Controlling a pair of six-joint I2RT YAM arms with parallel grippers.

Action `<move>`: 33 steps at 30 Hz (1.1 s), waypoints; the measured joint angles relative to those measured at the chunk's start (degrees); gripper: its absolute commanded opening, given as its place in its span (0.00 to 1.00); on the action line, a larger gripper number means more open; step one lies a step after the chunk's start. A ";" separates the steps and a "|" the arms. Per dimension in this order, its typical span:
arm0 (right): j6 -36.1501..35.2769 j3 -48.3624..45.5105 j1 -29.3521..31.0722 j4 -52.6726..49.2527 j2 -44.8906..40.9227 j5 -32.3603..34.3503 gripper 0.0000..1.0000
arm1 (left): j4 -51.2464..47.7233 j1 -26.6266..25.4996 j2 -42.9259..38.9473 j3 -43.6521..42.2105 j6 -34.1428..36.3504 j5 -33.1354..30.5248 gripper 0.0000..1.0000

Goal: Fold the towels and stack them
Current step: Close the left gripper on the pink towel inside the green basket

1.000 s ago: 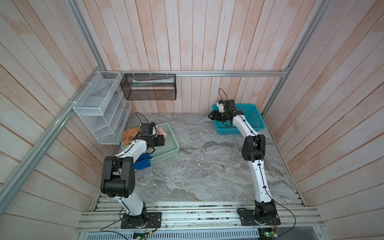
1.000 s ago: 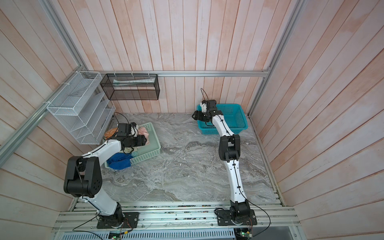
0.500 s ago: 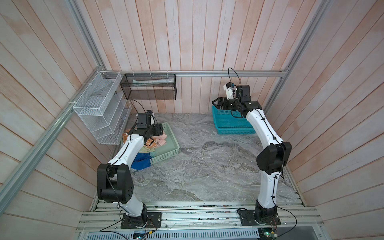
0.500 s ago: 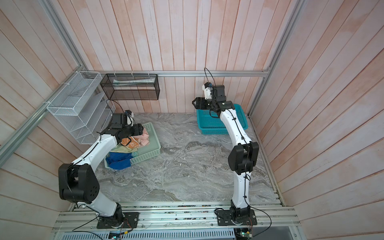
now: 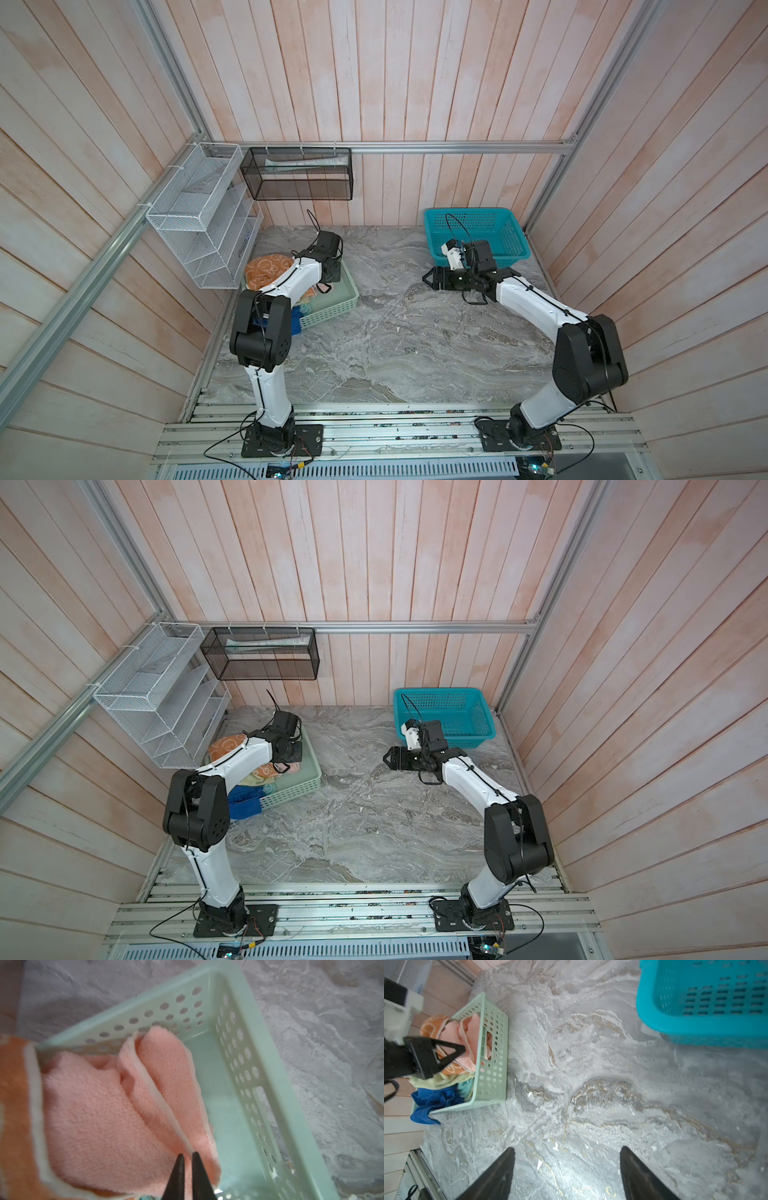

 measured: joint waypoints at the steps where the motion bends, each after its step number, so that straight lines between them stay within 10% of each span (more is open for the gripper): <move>1: 0.35 -1.62 -0.42 1.07 -0.39 0.07 0.80 | -0.07 -0.20 -0.33 0.33 0.42 -0.48 0.00; 5: 1.68 -6.64 -4.35 4.61 0.39 -0.13 0.80 | -2.45 -0.66 -2.75 1.16 0.39 -1.75 0.57; 14: 2.19 -6.36 -14.40 10.47 9.33 -0.46 0.79 | -1.31 -0.35 -5.07 -6.12 -16.57 4.68 0.81; 33: 0.04 8.72 -20.59 12.20 21.31 -1.64 0.76 | 12.26 2.29 0.48 -10.01 -29.97 6.45 0.61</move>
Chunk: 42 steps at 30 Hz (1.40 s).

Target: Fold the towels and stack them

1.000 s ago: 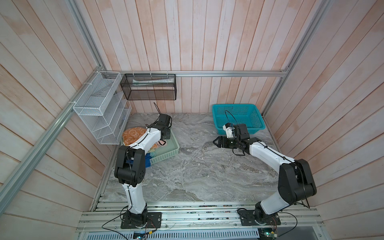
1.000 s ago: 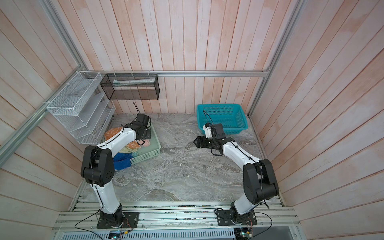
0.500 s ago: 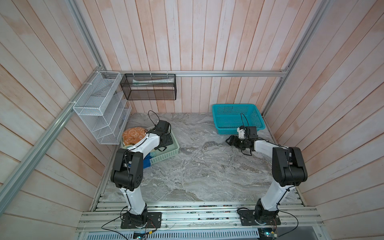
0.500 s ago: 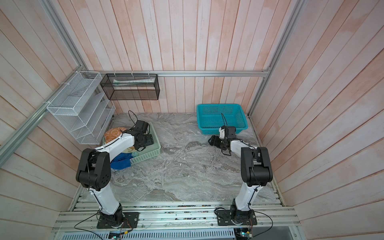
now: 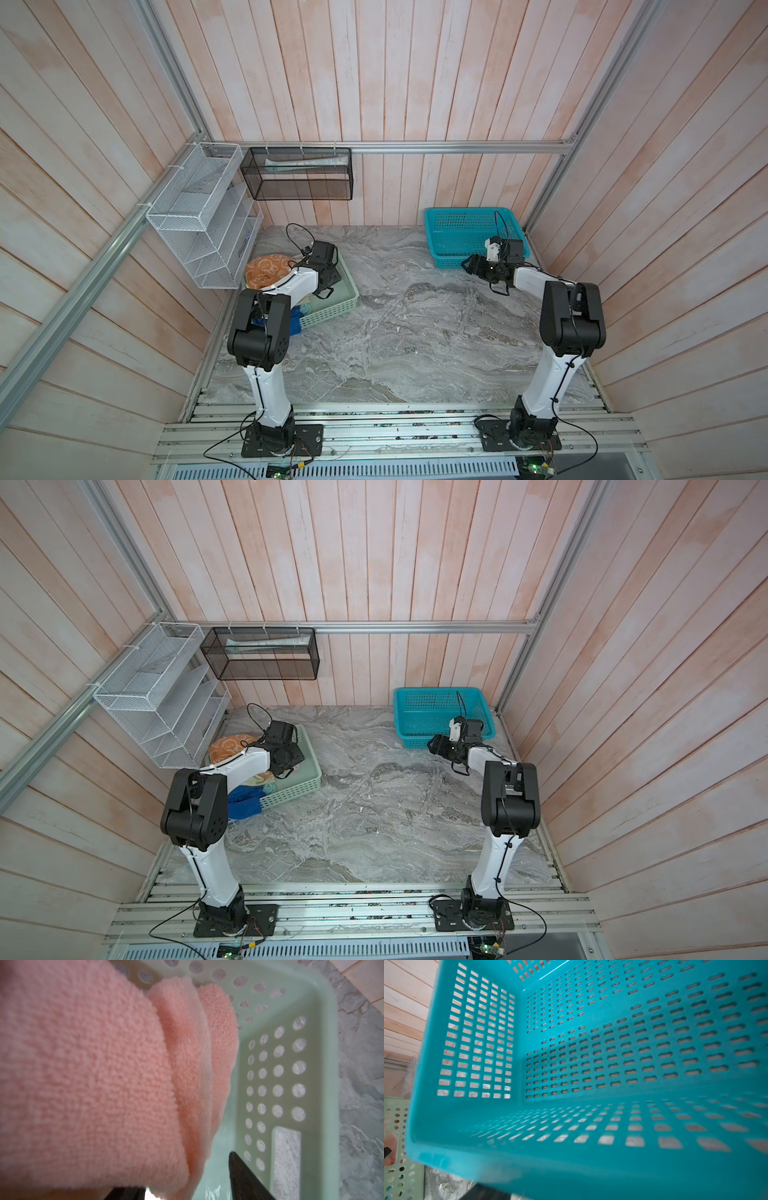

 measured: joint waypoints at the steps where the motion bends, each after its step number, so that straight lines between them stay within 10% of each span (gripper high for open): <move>1: -0.02 0.15 0.00 -0.04 0.20 0.00 0.76 | 0.02 0.00 0.31 0.00 0.13 -0.02 0.59; 13: -1.31 9.44 -1.46 -3.26 4.79 -0.81 0.72 | -0.68 0.33 3.34 0.15 4.50 1.88 0.00; 31: -1.25 1.16 0.74 -6.14 -13.35 -3.54 0.72 | -4.79 -0.98 -25.88 19.82 19.96 1.44 0.00; 42: -1.20 1.16 6.45 -7.21 -19.74 -3.54 0.72 | -6.88 -0.52 -21.40 35.54 27.23 4.28 0.00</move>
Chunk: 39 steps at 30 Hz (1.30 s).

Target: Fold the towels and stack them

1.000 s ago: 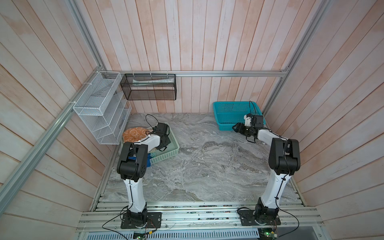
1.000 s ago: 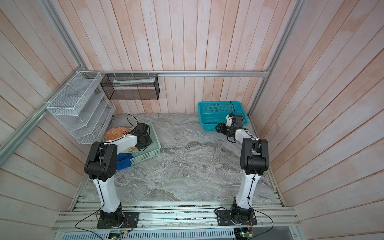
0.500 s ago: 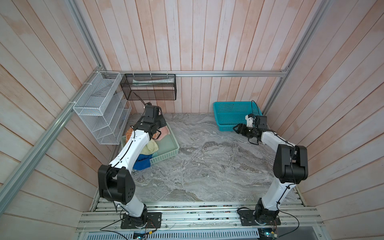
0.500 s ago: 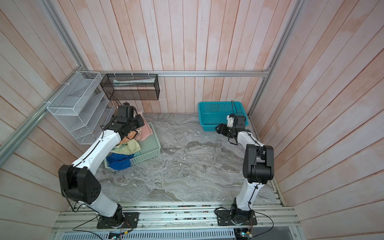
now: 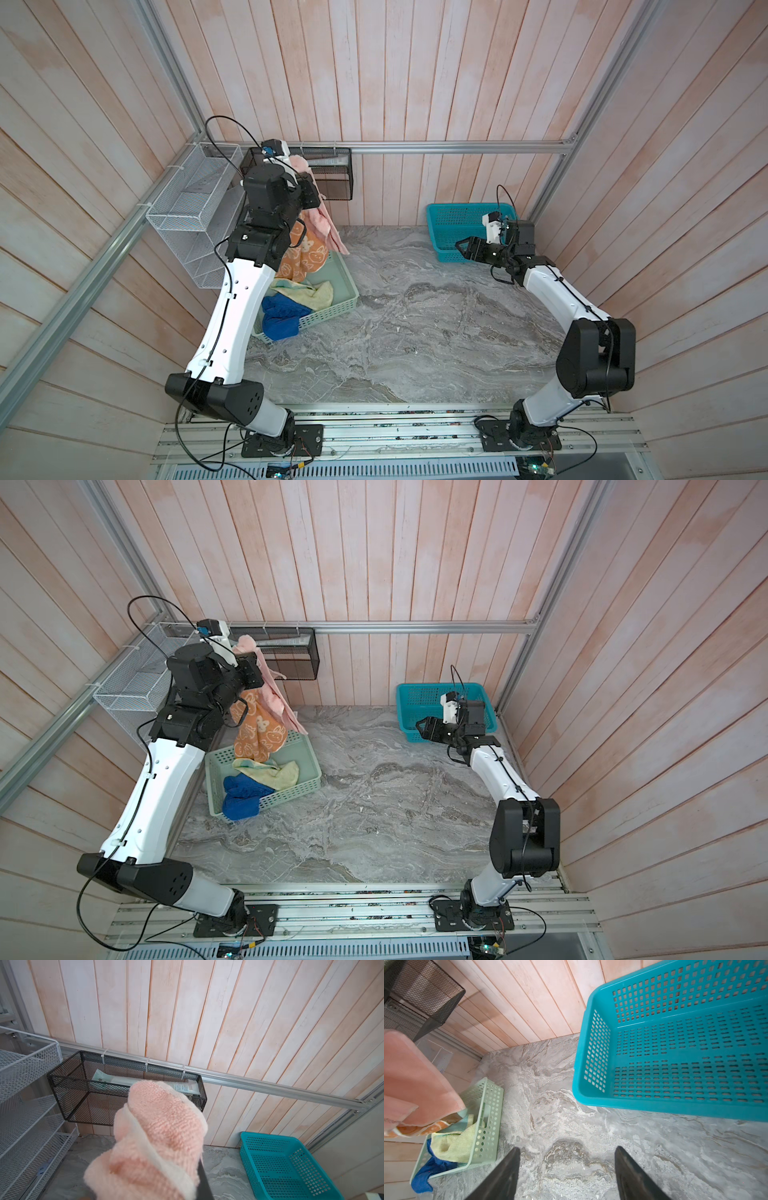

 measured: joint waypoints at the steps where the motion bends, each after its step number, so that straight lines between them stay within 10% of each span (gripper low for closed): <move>1: 0.04 -0.02 0.35 -0.22 -0.20 0.00 0.72 | -1.27 0.00 1.11 1.70 0.37 0.63 0.00; 11: -0.11 -0.11 9.18 -0.07 -1.68 -1.68 0.72 | -3.34 1.09 0.35 1.97 4.02 10.80 0.00; 13: -0.09 -0.37 10.99 0.37 -1.73 -2.08 0.72 | -1.53 2.62 -3.74 -8.76 2.97 11.19 0.10; 16: -0.09 -2.03 12.37 1.36 -2.01 -2.69 0.72 | -0.94 6.45 -9.51 -27.34 -0.26 11.21 0.54; 20: -0.07 -3.63 12.94 1.18 -1.84 -2.97 0.72 | -4.92 13.42 -12.87 -41.99 -4.26 10.32 0.65; 32: 0.02 -3.02 14.45 1.38 0.72 -3.37 0.73 | -5.38 15.26 -6.08 -39.39 -7.96 13.33 0.76; 39: 0.85 -4.22 14.73 2.54 0.72 -3.28 0.73 | -6.38 4.70 5.40 -32.46 -1.46 8.90 0.87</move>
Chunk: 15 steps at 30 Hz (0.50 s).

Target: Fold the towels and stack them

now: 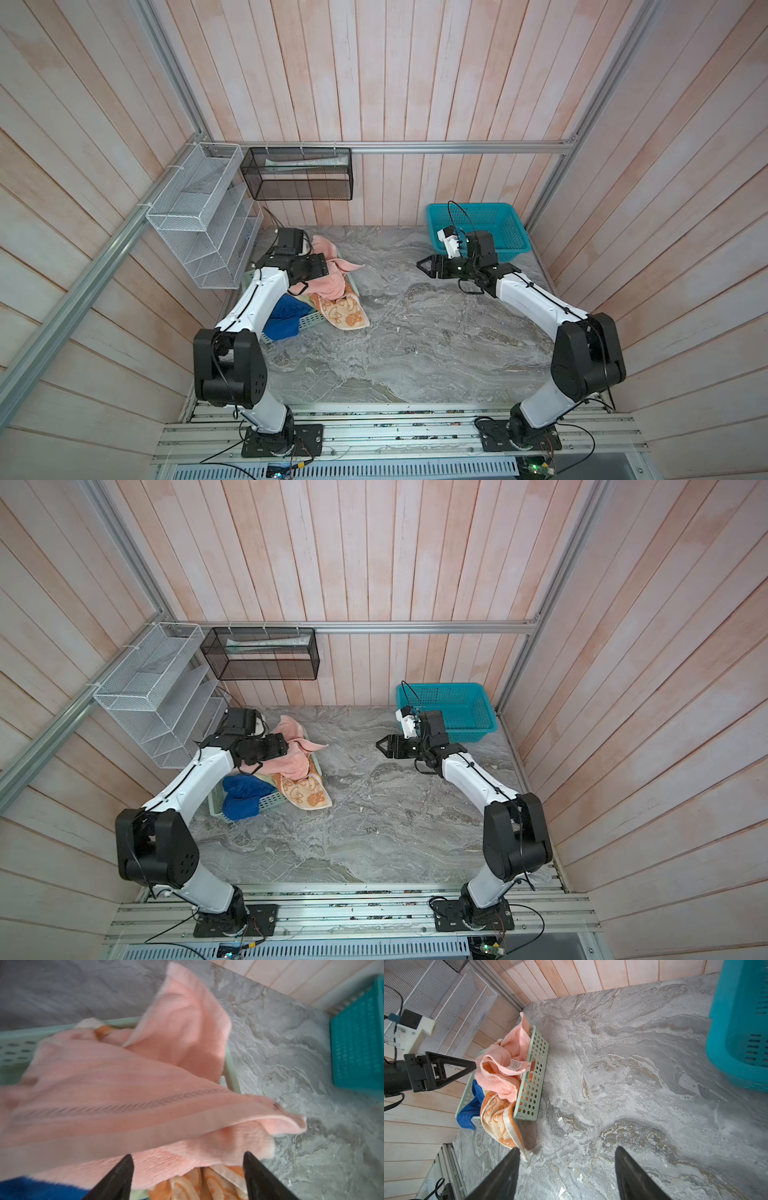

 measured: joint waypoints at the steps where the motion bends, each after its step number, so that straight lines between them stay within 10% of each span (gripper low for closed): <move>1: 0.17 -0.39 0.15 0.13 0.00 0.02 0.73 | 0.26 -2.43 0.98 0.98 2.21 -2.21 0.88; 12: 1.27 -2.38 1.57 1.25 0.59 -0.02 0.72 | 1.55 -10.69 10.19 5.25 27.17 -17.07 0.95; 15: 1.33 -2.40 1.95 1.42 0.63 -0.02 0.72 | 1.07 -10.29 15.26 7.98 30.40 -21.14 0.76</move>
